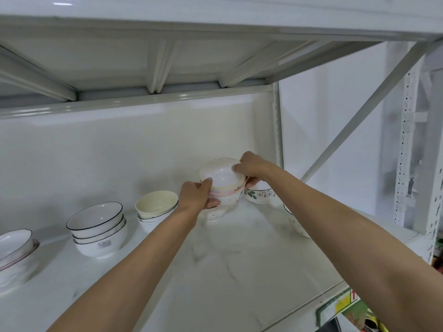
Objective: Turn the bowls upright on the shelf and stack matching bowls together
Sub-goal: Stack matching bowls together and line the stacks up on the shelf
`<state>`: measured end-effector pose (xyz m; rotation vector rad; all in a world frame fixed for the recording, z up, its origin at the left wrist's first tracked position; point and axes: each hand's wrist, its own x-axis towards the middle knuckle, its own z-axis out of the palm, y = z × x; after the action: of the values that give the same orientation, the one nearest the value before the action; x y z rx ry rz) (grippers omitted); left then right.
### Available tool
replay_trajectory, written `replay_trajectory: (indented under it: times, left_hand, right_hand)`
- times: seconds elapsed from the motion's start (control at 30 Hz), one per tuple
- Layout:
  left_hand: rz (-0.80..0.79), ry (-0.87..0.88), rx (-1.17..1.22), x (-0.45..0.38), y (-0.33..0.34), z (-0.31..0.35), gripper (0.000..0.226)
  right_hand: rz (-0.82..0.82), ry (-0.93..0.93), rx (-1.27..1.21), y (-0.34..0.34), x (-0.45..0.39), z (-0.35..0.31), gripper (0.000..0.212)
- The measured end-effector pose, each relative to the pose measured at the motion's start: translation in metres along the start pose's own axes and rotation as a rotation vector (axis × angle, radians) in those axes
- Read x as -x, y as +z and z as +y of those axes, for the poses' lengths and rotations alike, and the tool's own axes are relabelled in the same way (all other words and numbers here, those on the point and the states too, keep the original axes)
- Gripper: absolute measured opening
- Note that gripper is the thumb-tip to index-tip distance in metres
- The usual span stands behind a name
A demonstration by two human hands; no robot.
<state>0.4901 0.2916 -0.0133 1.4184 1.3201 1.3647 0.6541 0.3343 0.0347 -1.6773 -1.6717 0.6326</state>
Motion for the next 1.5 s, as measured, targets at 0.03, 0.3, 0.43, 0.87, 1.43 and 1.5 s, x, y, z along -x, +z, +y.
replay_trajectory:
  times: [0.03,0.3,0.43,0.87,1.43,1.5]
  left_hand:
    - [0.02,0.014,0.008,-0.003,-0.003,0.0,0.041]
    - [0.097,-0.016,0.011,-0.022,-0.012,-0.022,0.039]
    - [0.1,-0.051,0.001,-0.03,-0.015,-0.034,0.029]
    - [0.074,-0.084,0.005,-0.034,-0.017,-0.05,0.006]
    - [-0.124,-0.146,-0.094,0.013,-0.017,-0.056,0.016]
    - [-0.208,-0.2,-0.073,0.027,-0.011,-0.048,0.013]
  right_hand:
    - [0.005,-0.006,-0.007,0.002,-0.002,-0.005,0.016]
    - [-0.005,0.012,-0.02,0.037,-0.019,-0.017,0.017]
    - [-0.021,0.04,-0.003,0.053,-0.028,-0.011,0.02]
    - [-0.021,0.108,-0.006,0.075,-0.037,0.001,0.019]
    - [0.148,-0.073,0.229,0.052,-0.027,0.009,0.014]
    - [0.188,-0.101,0.236,0.041,-0.027,0.008,0.009]
